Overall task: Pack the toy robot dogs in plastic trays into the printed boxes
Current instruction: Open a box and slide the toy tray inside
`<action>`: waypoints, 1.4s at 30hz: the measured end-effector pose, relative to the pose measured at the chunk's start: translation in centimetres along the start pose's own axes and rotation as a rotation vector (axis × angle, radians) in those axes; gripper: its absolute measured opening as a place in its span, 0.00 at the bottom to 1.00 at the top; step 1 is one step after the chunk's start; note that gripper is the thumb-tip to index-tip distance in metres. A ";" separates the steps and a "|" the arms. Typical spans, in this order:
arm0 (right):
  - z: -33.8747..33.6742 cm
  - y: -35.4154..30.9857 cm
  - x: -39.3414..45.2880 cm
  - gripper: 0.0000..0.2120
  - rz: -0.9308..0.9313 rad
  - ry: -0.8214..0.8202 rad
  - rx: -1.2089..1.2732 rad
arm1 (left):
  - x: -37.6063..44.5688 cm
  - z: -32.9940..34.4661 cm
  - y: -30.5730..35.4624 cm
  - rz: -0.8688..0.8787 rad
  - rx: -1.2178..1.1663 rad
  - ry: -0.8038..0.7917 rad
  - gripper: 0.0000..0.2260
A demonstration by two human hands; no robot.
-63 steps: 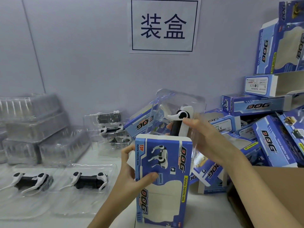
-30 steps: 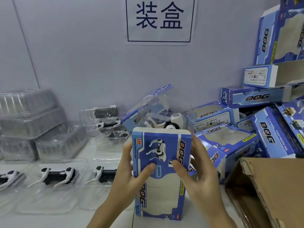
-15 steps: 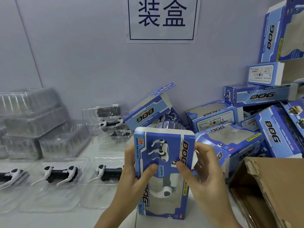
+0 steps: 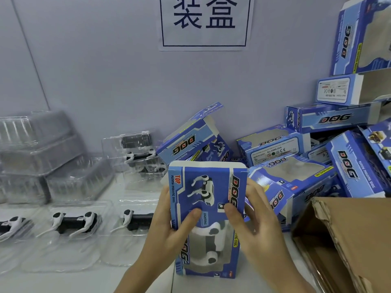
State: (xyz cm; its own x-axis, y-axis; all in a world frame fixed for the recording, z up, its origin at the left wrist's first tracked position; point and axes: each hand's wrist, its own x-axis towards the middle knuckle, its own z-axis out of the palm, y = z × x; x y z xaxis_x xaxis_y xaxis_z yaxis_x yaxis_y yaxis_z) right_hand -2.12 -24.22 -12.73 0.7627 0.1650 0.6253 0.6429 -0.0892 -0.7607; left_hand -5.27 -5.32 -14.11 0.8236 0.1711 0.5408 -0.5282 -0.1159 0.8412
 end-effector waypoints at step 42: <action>-3.1 0.6 -0.5 0.17 0.145 0.116 0.401 | -0.9 1.2 0.5 0.222 0.254 -0.044 0.22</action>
State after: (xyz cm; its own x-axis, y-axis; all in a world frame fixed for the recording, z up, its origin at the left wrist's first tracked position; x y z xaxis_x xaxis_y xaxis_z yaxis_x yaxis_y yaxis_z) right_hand -1.84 -27.40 -12.95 0.8605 0.0657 0.5052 0.4683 0.2884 -0.8352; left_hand -6.04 -6.72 -14.20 0.7055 0.0722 0.7050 -0.6319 -0.3863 0.6720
